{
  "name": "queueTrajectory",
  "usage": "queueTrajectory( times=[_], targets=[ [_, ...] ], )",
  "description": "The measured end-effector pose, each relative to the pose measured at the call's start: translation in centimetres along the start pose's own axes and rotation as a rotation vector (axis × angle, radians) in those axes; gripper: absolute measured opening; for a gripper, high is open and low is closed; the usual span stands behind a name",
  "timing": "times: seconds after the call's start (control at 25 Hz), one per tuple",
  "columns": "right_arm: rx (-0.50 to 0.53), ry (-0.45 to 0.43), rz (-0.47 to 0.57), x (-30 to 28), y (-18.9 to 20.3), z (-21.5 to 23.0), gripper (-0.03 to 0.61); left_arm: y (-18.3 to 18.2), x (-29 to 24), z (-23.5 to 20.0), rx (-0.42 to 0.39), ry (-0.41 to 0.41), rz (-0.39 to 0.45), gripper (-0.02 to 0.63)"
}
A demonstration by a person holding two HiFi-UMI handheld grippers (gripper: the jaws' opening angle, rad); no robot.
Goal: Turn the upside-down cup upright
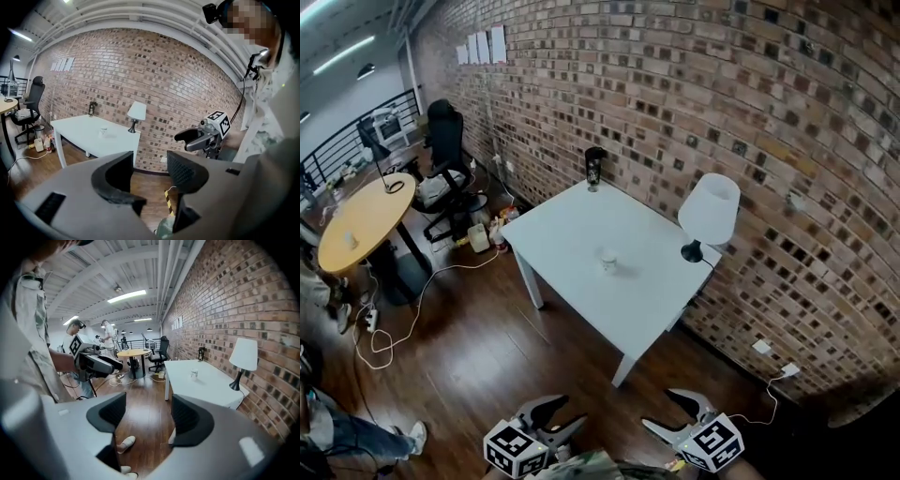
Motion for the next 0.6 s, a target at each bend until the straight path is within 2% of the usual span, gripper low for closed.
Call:
queueTrajectory(
  times=[0.28,0.44,0.6],
  targets=[
    [-0.056,-0.023,0.042,9.3,6.7,-1.8,0.303,6.0,-2.7,11.8,-0.004,-0.001,-0.06,0.221],
    [-0.032,-0.032,0.047,11.7,8.4,-3.2,0.301,9.1,-2.4,14.3,0.01,-0.023,-0.082,0.221],
    [-0.022,-0.026,0.057,13.7,8.9,-3.7,0.296,9.5,-2.9,15.9,-0.02,-0.024,-0.07,0.221]
  ],
)
Point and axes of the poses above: the fingertips, and each gripper's own axes: x backward along the fingers, z to its right, y out of its underside, the point moved 4 cm from there along x, backward along the fingers, and after that the axes turned 15 degrees about x, right-handed, at the moved point
